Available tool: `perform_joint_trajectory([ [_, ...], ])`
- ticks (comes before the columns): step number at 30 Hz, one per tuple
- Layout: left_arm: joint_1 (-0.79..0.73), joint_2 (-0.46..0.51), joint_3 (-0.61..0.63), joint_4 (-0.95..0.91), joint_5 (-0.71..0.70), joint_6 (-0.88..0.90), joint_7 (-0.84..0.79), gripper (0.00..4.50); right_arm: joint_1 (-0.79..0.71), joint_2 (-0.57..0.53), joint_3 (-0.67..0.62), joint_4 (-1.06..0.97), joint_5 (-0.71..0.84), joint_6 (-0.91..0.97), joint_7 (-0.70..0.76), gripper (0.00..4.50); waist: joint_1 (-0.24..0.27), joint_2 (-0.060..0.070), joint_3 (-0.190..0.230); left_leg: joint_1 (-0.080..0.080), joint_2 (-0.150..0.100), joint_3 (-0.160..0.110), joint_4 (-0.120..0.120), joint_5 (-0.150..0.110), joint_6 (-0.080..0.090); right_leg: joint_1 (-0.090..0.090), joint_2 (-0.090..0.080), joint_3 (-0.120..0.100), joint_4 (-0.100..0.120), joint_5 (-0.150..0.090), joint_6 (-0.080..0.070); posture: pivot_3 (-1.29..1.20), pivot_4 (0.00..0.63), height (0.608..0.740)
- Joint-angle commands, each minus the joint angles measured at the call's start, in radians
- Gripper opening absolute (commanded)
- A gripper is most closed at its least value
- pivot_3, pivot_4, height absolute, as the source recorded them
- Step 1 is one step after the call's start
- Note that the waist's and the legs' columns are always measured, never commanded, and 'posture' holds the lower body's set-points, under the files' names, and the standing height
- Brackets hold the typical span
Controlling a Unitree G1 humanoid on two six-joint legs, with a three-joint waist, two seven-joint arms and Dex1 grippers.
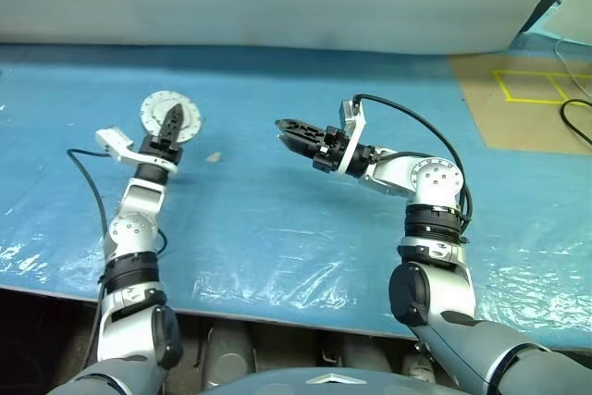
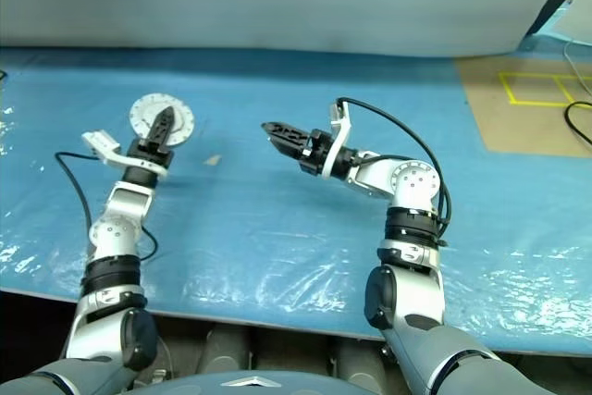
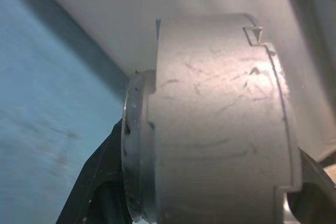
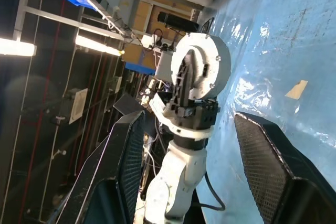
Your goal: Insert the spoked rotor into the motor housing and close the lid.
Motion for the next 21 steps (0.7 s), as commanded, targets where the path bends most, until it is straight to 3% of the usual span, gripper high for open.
perform_joint_trajectory([
  [1, -0.062, 0.033, 0.007, 0.061, 0.06, -0.062, -0.006, 2.7, -0.021, 0.006, 0.012, -0.007, 0.026, -0.012, 0.014, 2.83, 0.002, 0.0, 0.0, -0.001, 0.0, -0.001, 0.0, 0.0, 0.0, 0.0, 0.0, 0.0, 0.0, 0.0, 0.0, 0.0, 0.15, 0.74],
  [7, -0.085, 0.056, -0.012, 0.183, 0.164, -0.106, -0.023, 2.7, -0.017, 0.005, 0.016, -0.012, 0.03, -0.016, 0.01, 2.83, 0.001, -0.002, 0.0, -0.004, 0.0, -0.005, 0.002, 0.0, 0.0, 0.0, 0.0, -0.003, 0.001, 0.0, 0.0, 0.0, 0.15, 0.74],
  [16, -0.086, 0.06, 0.006, 0.249, 0.198, -0.101, -0.002, 2.7, -0.012, 0.002, 0.023, -0.018, 0.026, -0.019, 0.009, 2.83, -0.001, -0.002, 0.0, -0.004, 0.0, -0.005, 0.002, 0.0, 0.0, 0.0, 0.0, -0.003, 0.001, 0.0, 0.0, 0.0, 0.15, 0.74],
  [21, -0.084, 0.084, -0.001, 0.293, 0.25, -0.124, 0.022, 4.06, -0.013, 0.004, 0.024, -0.011, 0.026, -0.023, 0.009, 2.87, -0.001, -0.002, 0.0, -0.003, 0.0, -0.005, 0.002, 0.0, 0.0, 0.0, 0.0, -0.003, 0.001, 0.0, 0.0, 0.0, 0.15, 0.74],
])
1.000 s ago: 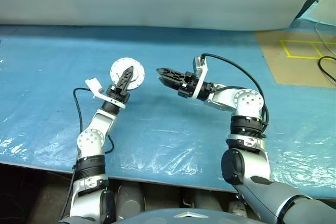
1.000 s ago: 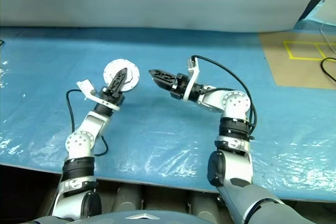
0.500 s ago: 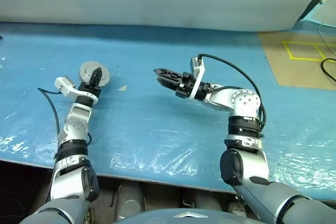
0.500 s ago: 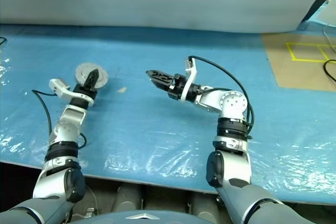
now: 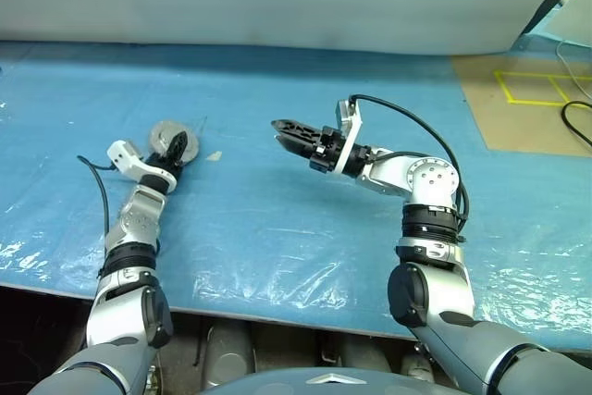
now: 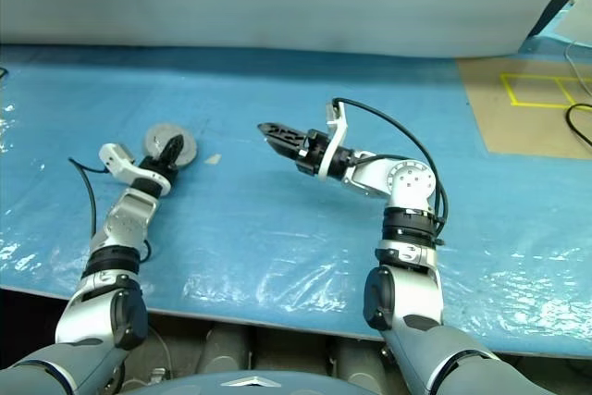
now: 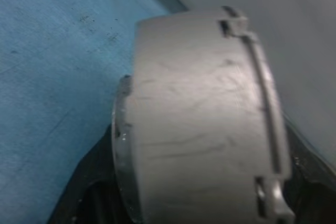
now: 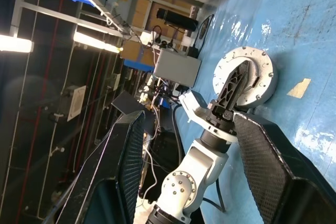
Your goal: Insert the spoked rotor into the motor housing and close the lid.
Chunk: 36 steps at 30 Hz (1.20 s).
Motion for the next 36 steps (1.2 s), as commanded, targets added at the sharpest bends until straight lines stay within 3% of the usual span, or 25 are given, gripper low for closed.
perform_joint_trajectory([
  [1, -0.013, 0.045, 0.004, 0.018, 0.048, -0.037, 0.025, 4.06, -0.013, 0.002, 0.007, -0.013, 0.026, -0.006, 0.011, 2.87, -0.002, 0.0, 0.0, 0.001, 0.0, 0.0, 0.0, 0.0, 0.0, 0.001, 0.0, 0.0, 0.0, 0.0, 0.0, 0.0, 0.15, 0.74],
  [14, 0.087, 0.231, 0.082, 0.043, 0.095, -0.092, 0.076, 4.06, -0.005, 0.009, 0.025, -0.014, 0.021, -0.029, 0.025, 2.87, -0.023, 0.0, 0.0, 0.004, 0.001, 0.0, -0.001, 0.0, 0.0, 0.002, 0.0, 0.0, 0.0, 0.0, 0.0, 0.0, 0.15, 0.74],
  [21, 0.149, 0.296, 0.088, 0.044, 0.112, -0.106, -0.003, 4.06, -0.004, 0.008, 0.039, -0.013, 0.019, -0.038, 0.039, 2.87, -0.007, 0.0, 0.0, 0.004, 0.0, 0.0, -0.001, 0.0, 0.0, 0.003, -0.001, 0.0, 0.0, 0.0, 0.0, 0.0, 0.15, 0.74],
  [25, 0.258, 0.263, 0.076, -0.236, -0.019, 0.04, -0.171, 4.06, 0.007, -0.014, 0.057, -0.048, 0.01, -0.046, 0.054, 2.87, -0.002, -0.001, 0.0, 0.003, 0.001, 0.0, -0.001, 0.0, 0.0, 0.003, -0.001, 0.0, 0.0, 0.0, 0.0, 0.0, 0.15, 0.74],
  [27, 0.358, 0.257, 0.045, -0.496, -0.142, 0.193, -0.251, 4.06, 0.026, -0.066, 0.092, -0.113, -0.008, -0.063, 0.103, 2.87, 0.002, -0.001, 0.0, 0.003, 0.0, 0.0, -0.001, 0.0, 0.0, 0.002, -0.001, -0.001, 0.0, 0.0, -0.001, 0.0, 0.15, 0.74],
  [31, 0.459, 0.302, -0.024, -0.839, -0.311, 0.434, -0.294, 4.06, 0.09, -0.202, 0.184, -0.27, -0.055, -0.135, 0.234, 2.87, 0.004, -0.001, 0.0, 0.002, 0.0, 0.001, -0.001, 0.0, 0.0, 0.002, -0.002, -0.001, -0.001, 0.0, -0.001, 0.0, 0.15, 0.74],
  [36, 0.428, 0.337, -0.184, -1.015, -0.252, 0.461, -0.338, 4.06, 0.205, -0.396, 0.365, -0.413, -0.28, -0.401, 0.389, 2.87, -0.001, 0.001, 0.0, 0.006, 0.0, 0.002, -0.001, 0.0, 0.0, 0.005, -0.002, 0.0, -0.001, -0.001, 0.0, 0.0, 0.15, 0.74],
])
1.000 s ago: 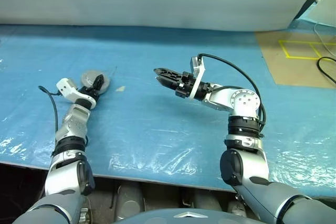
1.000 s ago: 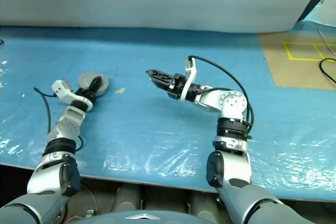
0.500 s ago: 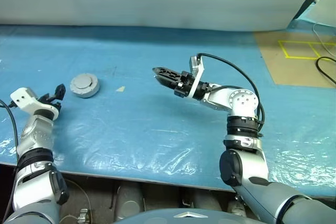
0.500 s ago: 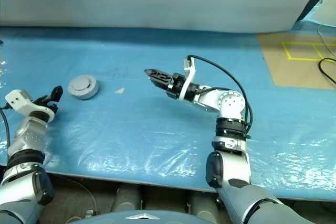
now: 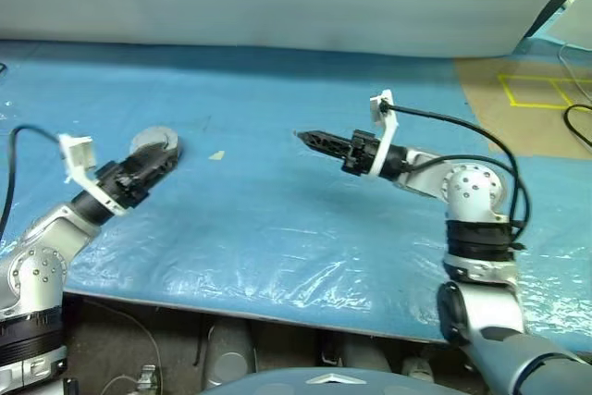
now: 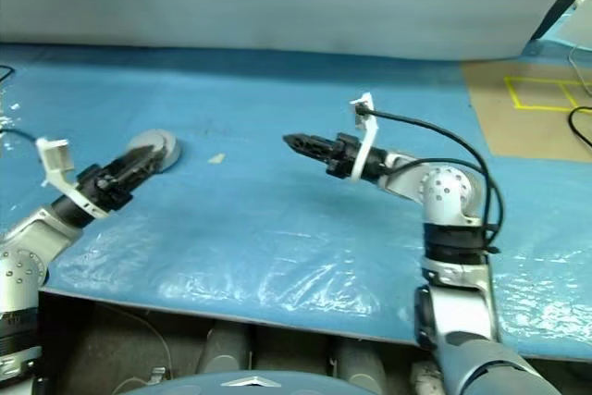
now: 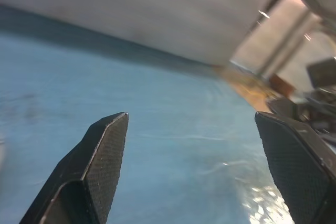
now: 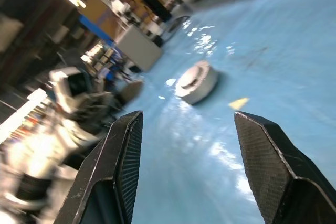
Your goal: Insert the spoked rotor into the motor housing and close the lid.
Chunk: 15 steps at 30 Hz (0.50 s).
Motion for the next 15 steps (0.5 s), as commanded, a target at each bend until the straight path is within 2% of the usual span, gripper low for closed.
perform_joint_trajectory([
  [1, -0.042, 0.007, -0.116, -0.077, 0.066, -0.021, -0.047, 4.06, 0.056, -0.063, 0.086, -0.084, -0.134, -0.191, 0.085, 2.87, -0.005, 0.0, 0.0, 0.001, 0.0, 0.001, 0.0, 0.0, 0.0, 0.0, 0.0, 0.001, 0.0, -0.001, -0.001, 0.0, 0.15, 0.74],
  [6, -0.091, -0.048, -0.276, -0.001, 0.211, -0.142, -0.136, 4.06, 0.158, -0.103, 0.143, -0.091, -0.303, -0.409, 0.095, 2.87, -0.01, 0.0, 0.0, 0.003, 0.0, 0.002, 0.0, 0.0, 0.0, 0.0, 0.001, 0.003, -0.001, -0.002, -0.003, 0.0, 0.15, 0.74],
  [11, -0.132, -0.123, -0.404, 0.147, 0.413, -0.344, -0.183, 4.06, 0.239, -0.091, 0.153, -0.112, -0.372, -0.487, 0.056, 2.87, -0.012, 0.0, 0.0, 0.001, -0.001, 0.002, 0.0, 0.0, 0.001, -0.001, 0.001, 0.003, -0.001, 0.0, 0.0, 0.0, 0.15, 0.74],
  [15, -0.161, -0.152, -0.404, 0.179, 0.411, -0.359, -0.212, 4.06, 0.274, -0.071, 0.16, -0.143, -0.384, -0.492, 0.032, 2.87, -0.017, 0.0, 0.0, 0.001, -0.001, 0.002, 0.0, 0.0, 0.001, -0.001, 0.001, 0.003, -0.001, 0.0, 0.0, 0.0, 0.15, 0.74],
])
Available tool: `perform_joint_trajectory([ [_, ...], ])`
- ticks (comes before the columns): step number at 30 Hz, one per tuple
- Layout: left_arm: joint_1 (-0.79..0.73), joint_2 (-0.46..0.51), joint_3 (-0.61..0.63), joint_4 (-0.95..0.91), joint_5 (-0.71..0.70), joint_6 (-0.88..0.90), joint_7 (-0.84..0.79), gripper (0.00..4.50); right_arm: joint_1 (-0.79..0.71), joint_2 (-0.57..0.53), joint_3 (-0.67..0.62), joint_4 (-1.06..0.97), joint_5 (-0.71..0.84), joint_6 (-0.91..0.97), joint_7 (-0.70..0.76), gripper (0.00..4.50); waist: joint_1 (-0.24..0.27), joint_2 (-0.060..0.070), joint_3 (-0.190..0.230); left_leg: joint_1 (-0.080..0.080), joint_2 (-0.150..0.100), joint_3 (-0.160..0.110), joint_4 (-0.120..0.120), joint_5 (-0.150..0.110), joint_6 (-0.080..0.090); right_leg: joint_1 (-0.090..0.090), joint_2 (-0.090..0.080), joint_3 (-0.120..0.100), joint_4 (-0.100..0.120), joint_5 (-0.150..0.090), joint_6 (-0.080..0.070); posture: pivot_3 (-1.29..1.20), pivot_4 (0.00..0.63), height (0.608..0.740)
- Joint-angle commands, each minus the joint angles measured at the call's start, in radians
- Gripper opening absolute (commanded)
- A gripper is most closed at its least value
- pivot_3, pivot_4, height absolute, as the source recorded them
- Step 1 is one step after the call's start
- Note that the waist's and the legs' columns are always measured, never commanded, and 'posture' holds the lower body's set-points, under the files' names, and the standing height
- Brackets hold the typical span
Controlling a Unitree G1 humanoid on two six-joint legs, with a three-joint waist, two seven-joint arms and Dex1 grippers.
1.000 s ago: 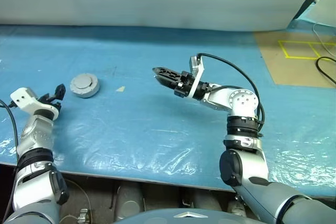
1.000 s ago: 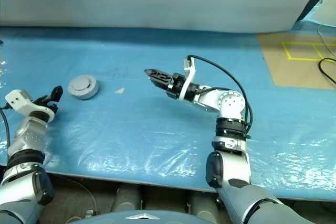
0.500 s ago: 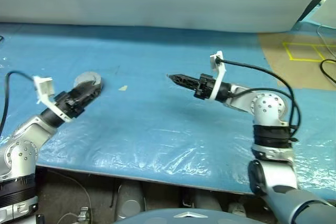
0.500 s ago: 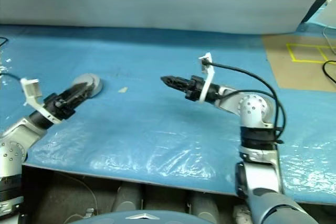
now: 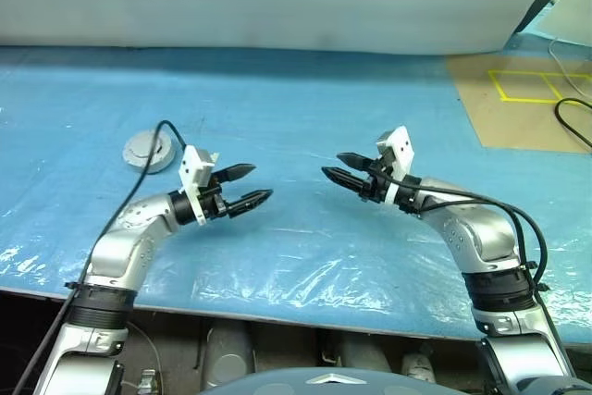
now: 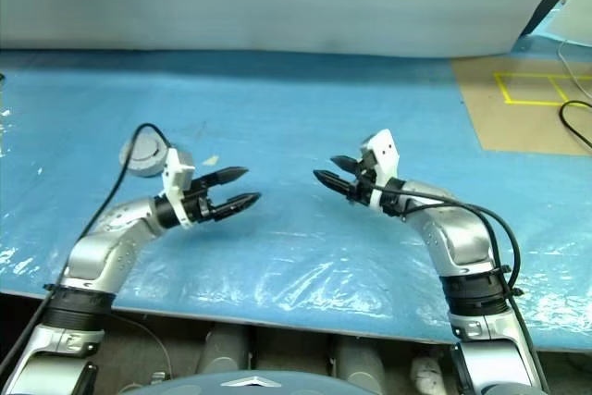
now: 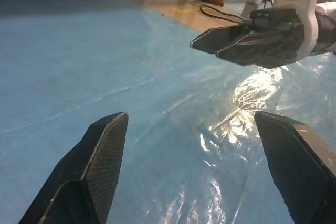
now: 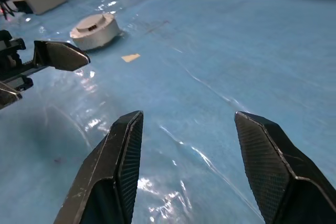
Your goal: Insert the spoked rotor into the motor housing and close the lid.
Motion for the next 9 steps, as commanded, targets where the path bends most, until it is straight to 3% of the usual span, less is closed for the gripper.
perform_joint_trajectory([
  [1, -0.039, 0.0, 0.013, 0.004, 0.007, -0.043, -0.041, 4.06, 0.004, 0.023, 0.002, -0.069, -0.001, -0.019, -0.018, 2.87, -0.005, 0.0, 0.0, 0.0, 0.0, 0.0, 0.0, 0.0, 0.0, 0.0, 0.0, 0.0, 0.0, 0.0, 0.0, 0.0, 0.15, 0.74],
  [9, -0.086, -0.013, 0.044, 0.076, 0.027, -0.09, -0.036, 4.06, -0.02, 0.025, 0.002, -0.045, -0.022, -0.033, -0.012, 2.87, -0.012, 0.0, 0.0, 0.002, -0.001, 0.0, 0.001, 0.0, 0.001, 0.002, -0.001, 0.001, 0.001, -0.002, -0.004, 0.0, 0.15, 0.74],
])
